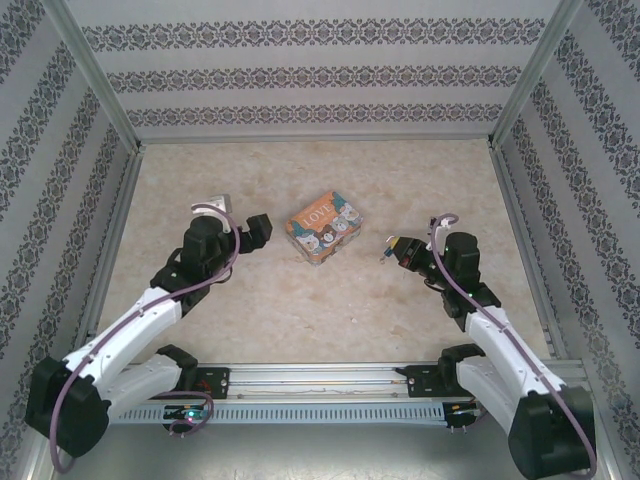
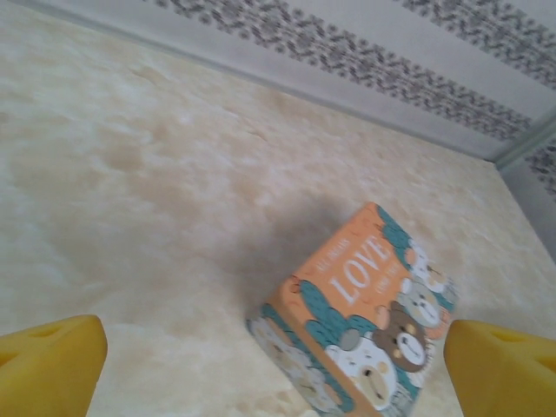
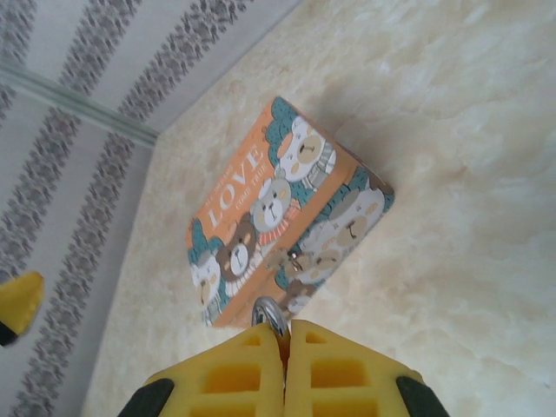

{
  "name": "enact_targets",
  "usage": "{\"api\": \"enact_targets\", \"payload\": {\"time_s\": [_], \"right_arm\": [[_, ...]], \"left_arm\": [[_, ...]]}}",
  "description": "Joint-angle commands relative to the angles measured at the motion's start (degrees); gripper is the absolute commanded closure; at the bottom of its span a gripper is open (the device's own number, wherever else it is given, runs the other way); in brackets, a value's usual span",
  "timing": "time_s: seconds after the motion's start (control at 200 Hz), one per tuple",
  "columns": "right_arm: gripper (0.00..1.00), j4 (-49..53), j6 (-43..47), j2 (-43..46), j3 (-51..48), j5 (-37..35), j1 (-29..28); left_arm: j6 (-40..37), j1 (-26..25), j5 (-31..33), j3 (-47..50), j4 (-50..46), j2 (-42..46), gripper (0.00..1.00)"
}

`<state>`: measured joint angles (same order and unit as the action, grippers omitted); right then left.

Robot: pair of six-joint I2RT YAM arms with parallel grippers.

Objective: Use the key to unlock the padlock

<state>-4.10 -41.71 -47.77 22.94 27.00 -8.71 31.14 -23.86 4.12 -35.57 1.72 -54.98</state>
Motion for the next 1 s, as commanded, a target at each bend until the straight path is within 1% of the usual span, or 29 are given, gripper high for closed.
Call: {"api": "enact_targets", "payload": {"time_s": [0.0, 0.2, 0.305, 0.385, 0.585, 0.755, 0.994], "right_arm": [[1.00, 18.16, 9.23, 1.45, 4.20, 1.49, 0.46], [1.00, 33.46, 16.59, -0.99, 9.31, 3.16, 0.48], [1.00, 37.67, 17.95, -3.44, 9.99, 3.10, 0.00], [1.00, 37.87, 17.43, -5.31, 9.02, 3.12, -0.68], [1.00, 36.29, 15.82, -11.01, 7.43, -0.06, -4.73], [1.00, 34.36, 15.49, -16.19, 6.77, -0.02, -6.35], [1.00, 32.11, 15.51, -20.52, 5.99, -0.37, -7.52]], "left_arm": [[-2.35, 1.32, 8.15, 1.23, -5.39, 3.11, 0.00], [-0.85, 2.06, 12.73, 4.30, -9.88, 8.09, 0.00], [0.59, 2.53, 14.08, 6.07, -10.07, 10.08, 0.00], [1.55, 2.85, 14.86, 6.87, -10.07, 10.84, 0.00], [3.91, 3.46, 18.00, 6.49, -12.52, 10.68, 0.00], [3.84, 4.15, 18.07, 5.92, -12.62, 10.60, 0.00], [3.82, 4.78, 17.37, 5.35, -13.31, 10.29, 0.00]]}}
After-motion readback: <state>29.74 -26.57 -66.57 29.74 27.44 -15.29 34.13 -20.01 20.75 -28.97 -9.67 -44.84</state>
